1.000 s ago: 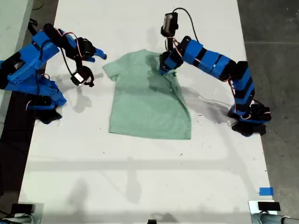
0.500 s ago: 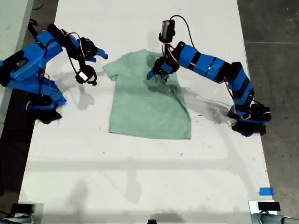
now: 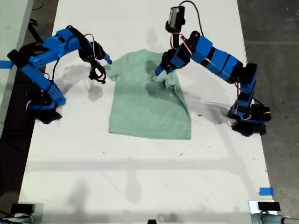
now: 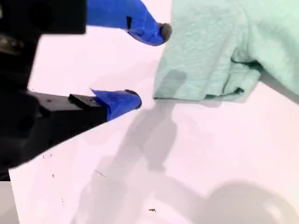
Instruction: Fold t-shirt
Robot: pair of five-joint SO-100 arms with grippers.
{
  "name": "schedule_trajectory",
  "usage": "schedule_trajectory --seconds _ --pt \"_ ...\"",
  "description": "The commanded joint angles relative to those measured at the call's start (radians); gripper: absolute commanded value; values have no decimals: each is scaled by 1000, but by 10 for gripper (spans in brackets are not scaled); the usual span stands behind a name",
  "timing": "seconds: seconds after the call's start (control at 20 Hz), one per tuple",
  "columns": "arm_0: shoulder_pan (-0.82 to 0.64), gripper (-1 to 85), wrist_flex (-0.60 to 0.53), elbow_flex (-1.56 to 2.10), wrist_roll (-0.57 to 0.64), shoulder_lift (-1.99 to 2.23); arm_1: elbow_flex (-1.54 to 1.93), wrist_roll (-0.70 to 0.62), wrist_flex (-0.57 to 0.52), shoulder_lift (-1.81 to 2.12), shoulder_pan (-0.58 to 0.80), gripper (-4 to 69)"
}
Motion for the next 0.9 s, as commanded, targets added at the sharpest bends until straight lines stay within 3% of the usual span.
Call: schedule_trajectory --seconds 0.0,0.5,0.6,0.75,0.85 --pt "-18 235 -14 -103 8 -64 -2 -2 6 97 -20 174" --pt "-34 232 0 -195 -2 -235 21 -15 25 143 -20 142" --pt "-41 174 21 -232 -2 -298 40 -17 26 172 -20 137" --pt "-55 7 140 -399 5 -446 64 -17 28 207 -21 130" --pt "-52 0 152 -426 -2 -448 83 -15 28 229 -23 126"
